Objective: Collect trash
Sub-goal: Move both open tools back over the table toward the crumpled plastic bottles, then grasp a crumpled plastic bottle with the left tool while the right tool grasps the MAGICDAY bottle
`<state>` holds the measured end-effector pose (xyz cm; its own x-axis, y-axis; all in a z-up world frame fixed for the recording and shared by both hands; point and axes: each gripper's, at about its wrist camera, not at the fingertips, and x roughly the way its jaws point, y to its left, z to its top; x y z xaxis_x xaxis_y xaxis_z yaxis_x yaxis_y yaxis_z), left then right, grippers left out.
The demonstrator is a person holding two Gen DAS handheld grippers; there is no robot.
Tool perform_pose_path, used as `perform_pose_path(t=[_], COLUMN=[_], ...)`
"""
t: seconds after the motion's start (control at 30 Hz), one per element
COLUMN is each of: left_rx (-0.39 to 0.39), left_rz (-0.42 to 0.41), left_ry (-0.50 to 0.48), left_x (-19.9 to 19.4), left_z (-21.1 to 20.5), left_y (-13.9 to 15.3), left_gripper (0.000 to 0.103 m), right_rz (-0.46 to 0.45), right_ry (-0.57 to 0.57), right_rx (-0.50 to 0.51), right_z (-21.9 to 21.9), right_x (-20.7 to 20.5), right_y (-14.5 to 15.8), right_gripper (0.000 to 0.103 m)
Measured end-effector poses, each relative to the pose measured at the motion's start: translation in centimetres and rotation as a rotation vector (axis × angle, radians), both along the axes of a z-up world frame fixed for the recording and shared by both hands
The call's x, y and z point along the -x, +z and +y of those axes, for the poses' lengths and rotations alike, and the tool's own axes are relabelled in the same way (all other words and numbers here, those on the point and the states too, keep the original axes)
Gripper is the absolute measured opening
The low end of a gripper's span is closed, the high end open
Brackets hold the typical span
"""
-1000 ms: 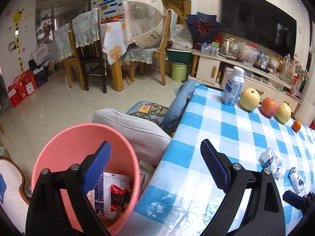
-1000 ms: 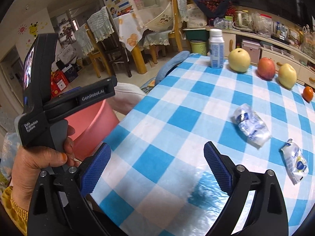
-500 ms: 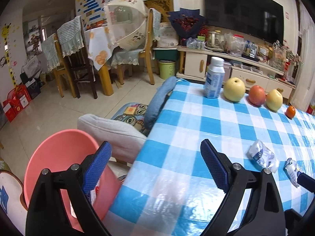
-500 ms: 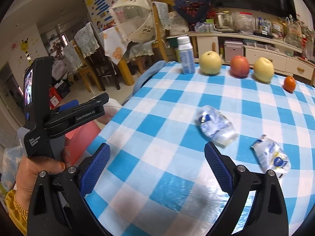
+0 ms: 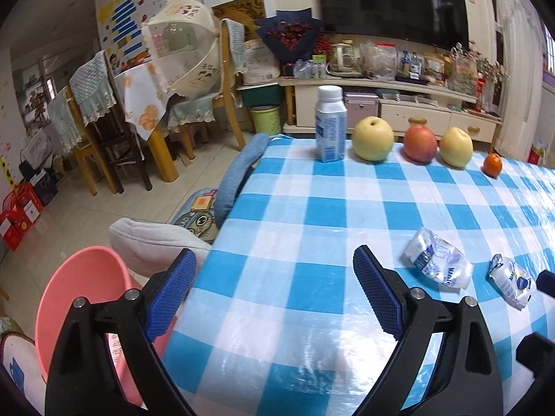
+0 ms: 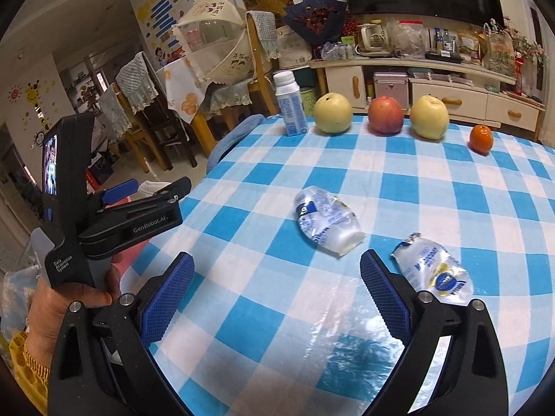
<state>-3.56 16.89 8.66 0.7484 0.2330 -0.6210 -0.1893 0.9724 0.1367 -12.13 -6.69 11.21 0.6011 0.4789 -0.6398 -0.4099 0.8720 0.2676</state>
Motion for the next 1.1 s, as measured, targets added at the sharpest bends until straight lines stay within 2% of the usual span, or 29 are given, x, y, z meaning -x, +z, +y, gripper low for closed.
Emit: perform_pose_path(t=[0.33, 0.5, 0.63, 0.87, 1.1], left_rx=[-0.048, -0.034, 0.057, 0.216, 0.364], left_rz=[0.019, 0.037, 0.059, 0.131, 0.188], left_ry=[-0.101, -0.169, -0.240, -0.311, -0.288], left_x=[-0.8, -1.1, -1.7, -3.3, -5.2], left_z=[-3.8, -5.6, -6.8, -9.2, -10.8], left_y=[-0.8, -1.2, -1.7, -3.3, -5.1], left_gripper=[0.092, 0.092, 0.092, 0.092, 0.092], right_rz=[-0.007, -0.011, -0.001, 0.046, 0.129], right_ry=[-0.054, -0.074, -0.091, -0.112, -0.133], right_rx=[0.011, 0.019, 0.049, 0.143, 0.172], right_z=[-3.6, -5.7, -7.1, -9.1, -10.8], right_x=[-0.3, -0.6, -1.1, -2.3, -3.9], right_y=[0.0, 0.1, -0.1, -1.7, -3.6], right_gripper=[0.095, 0.095, 0.095, 0.095, 0.095])
